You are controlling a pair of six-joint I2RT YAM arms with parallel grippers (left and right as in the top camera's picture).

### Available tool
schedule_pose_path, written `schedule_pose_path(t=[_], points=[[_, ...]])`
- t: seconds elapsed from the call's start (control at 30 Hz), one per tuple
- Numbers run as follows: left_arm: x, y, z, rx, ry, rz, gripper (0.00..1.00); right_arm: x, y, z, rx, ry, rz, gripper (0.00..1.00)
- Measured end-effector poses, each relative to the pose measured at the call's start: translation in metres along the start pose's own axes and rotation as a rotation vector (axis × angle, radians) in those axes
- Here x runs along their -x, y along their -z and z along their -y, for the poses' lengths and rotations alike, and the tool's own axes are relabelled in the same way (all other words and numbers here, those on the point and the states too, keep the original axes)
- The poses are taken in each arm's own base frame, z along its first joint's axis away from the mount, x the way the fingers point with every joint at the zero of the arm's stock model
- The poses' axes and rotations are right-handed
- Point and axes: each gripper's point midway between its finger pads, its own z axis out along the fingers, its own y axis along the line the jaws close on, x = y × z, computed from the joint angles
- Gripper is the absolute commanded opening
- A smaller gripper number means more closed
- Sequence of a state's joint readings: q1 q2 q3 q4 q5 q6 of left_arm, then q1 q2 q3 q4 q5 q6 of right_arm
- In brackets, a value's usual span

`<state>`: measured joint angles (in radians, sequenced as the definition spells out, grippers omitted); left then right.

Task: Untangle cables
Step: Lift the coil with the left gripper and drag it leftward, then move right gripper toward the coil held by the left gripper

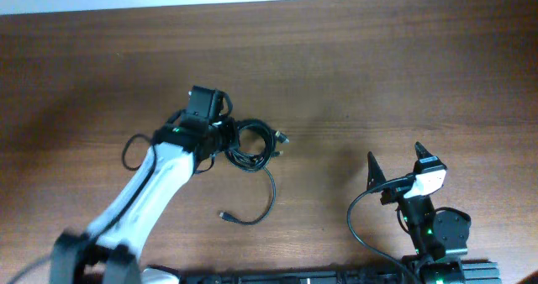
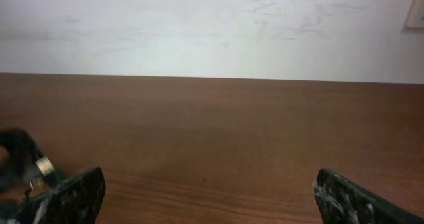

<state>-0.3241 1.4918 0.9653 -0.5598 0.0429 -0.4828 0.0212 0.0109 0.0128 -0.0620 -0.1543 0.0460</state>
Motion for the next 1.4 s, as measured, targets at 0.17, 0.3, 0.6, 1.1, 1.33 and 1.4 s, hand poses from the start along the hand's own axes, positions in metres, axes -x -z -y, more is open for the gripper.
schedule_pose_path(t=[0.17,0.3,0.6,1.1,1.33,1.4], points=[[-0.001,0.049,0.002,-0.035,0.086,0.054,0.0,0.0,0.0,0.0,0.0,-0.001,0.0,0.99],[-0.009,0.057,-0.001,-0.031,0.278,0.037,0.0,0.001,0.0,-0.01,0.061,-0.205,-0.003,0.99],[-0.019,0.057,-0.001,-0.029,0.701,-0.019,0.0,-0.004,0.039,-0.109,0.634,-0.801,-0.313,0.99],[-0.042,0.044,-0.012,0.057,0.583,-0.112,0.36,-0.076,0.017,-0.097,0.444,-0.905,-0.606,0.99],[-0.07,0.02,-0.04,0.235,0.504,-0.231,0.23,-0.091,0.02,-0.099,0.454,-0.862,-0.662,0.99],[-0.078,0.009,-0.046,0.279,0.499,-0.264,0.18,-0.091,0.02,-0.099,0.457,-0.852,-0.66,0.98]])
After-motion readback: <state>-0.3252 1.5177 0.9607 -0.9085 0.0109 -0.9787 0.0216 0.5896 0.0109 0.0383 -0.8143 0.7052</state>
